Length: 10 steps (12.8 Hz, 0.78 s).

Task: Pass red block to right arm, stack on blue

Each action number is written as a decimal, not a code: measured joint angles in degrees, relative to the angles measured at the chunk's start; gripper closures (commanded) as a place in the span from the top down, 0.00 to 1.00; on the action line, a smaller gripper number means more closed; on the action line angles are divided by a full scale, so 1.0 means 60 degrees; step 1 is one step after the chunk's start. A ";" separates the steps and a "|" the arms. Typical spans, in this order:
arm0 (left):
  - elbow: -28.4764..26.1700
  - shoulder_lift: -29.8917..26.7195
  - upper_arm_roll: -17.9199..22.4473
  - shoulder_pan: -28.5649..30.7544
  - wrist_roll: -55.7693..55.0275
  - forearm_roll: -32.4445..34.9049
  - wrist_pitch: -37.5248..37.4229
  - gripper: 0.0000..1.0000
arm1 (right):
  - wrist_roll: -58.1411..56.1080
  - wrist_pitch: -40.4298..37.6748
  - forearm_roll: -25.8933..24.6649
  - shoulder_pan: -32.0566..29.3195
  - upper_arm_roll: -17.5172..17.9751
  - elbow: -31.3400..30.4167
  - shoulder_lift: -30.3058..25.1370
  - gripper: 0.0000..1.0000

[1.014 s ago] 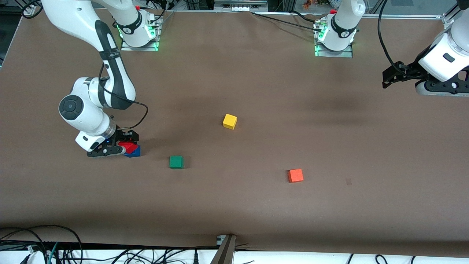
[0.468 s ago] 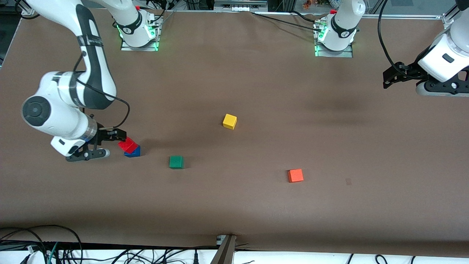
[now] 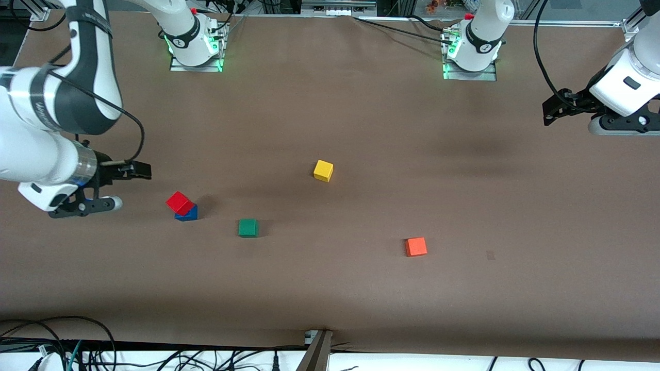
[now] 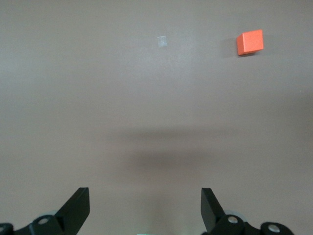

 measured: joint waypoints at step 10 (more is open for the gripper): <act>-0.0002 0.0036 -0.0012 0.0184 -0.0010 -0.0079 0.0002 1.00 | 0.0940 -0.1506 -0.1104 -0.3315 0.3693 -0.0205 -0.2196 1.00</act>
